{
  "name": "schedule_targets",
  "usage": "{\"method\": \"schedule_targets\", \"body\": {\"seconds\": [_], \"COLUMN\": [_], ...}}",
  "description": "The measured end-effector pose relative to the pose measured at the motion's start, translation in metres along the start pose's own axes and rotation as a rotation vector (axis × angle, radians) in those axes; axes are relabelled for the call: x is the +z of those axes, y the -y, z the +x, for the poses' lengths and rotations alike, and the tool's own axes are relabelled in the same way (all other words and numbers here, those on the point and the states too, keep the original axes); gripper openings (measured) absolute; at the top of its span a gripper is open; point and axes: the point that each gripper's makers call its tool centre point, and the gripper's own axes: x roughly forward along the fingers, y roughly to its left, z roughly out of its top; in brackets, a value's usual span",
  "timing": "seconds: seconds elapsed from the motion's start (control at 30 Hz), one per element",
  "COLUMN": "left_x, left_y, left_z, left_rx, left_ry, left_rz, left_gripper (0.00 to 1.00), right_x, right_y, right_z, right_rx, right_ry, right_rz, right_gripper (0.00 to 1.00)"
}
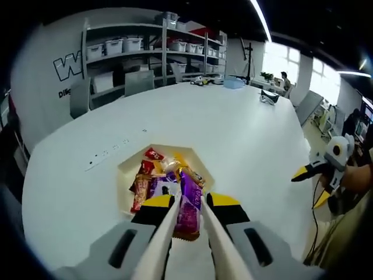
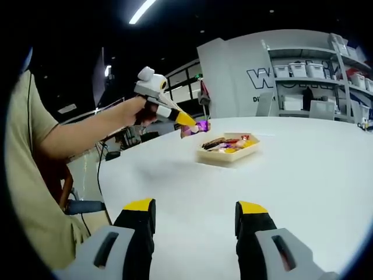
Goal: Place the target food into the container with the food tongs after gripping and lifting it, then release it inside without dropping or visibly crushing the food.
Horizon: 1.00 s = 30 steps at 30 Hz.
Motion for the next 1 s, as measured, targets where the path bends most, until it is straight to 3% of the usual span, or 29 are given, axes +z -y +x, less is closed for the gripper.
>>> {"method": "schedule_targets", "body": {"seconds": [0.47,1.0], "left_x": [0.022,0.045], "left_y": [-0.025,-0.041], "left_z": [0.012,0.036], "left_rx": [0.037,0.057], "left_ry": [0.013,0.021], "left_rz": [-0.003,-0.018], "left_gripper": [0.2,0.21], "right_x": [-0.001,-0.004], "right_y": [0.003,0.008], "right_z": [-0.003,-0.008], "right_rx": [-0.008,-0.021], "right_ry": [-0.001,-0.002], "right_rz": [0.007,0.011], "right_gripper": [0.52,0.52]}}
